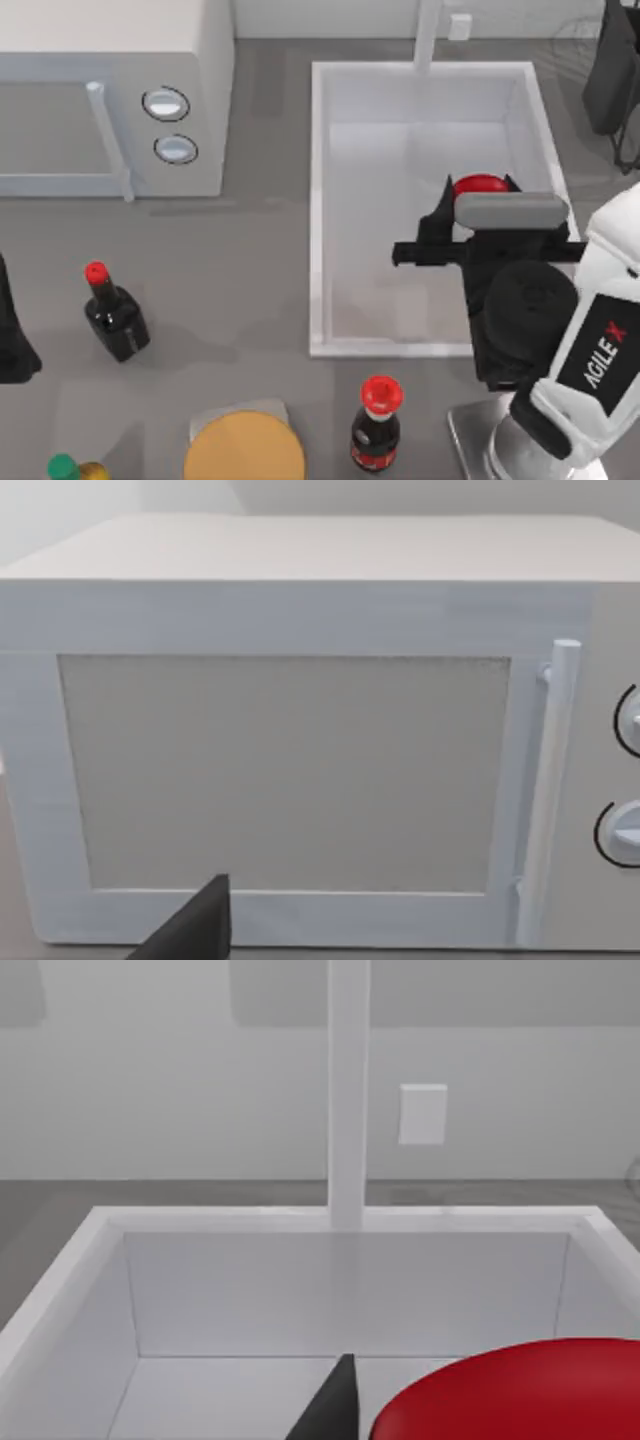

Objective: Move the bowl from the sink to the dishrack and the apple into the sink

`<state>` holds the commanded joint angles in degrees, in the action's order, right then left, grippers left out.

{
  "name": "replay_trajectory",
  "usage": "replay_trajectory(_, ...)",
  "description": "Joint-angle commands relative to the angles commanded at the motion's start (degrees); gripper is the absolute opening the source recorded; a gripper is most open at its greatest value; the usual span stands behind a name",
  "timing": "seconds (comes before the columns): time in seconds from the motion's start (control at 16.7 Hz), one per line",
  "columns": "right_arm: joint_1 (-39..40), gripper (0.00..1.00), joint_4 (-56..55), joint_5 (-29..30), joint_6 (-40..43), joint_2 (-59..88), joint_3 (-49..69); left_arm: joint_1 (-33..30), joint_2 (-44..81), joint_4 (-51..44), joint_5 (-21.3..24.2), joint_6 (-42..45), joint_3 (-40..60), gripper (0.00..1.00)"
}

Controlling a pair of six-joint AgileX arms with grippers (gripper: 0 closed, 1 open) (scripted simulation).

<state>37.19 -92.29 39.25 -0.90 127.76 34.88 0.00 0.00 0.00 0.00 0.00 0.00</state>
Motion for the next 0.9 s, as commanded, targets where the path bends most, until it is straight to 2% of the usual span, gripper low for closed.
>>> replay_trajectory(0.24,0.01,0.00,-0.12,-0.02,-0.01,0.09,-0.01,0.00,0.00,0.00,0.00,0.00,0.00,1.00)
replay_trajectory(0.9,0.01,0.83,-0.12,-0.02,-0.01,0.09,-0.01,0.00,0.00,0.00,0.00,0.00,0.00,1.00)
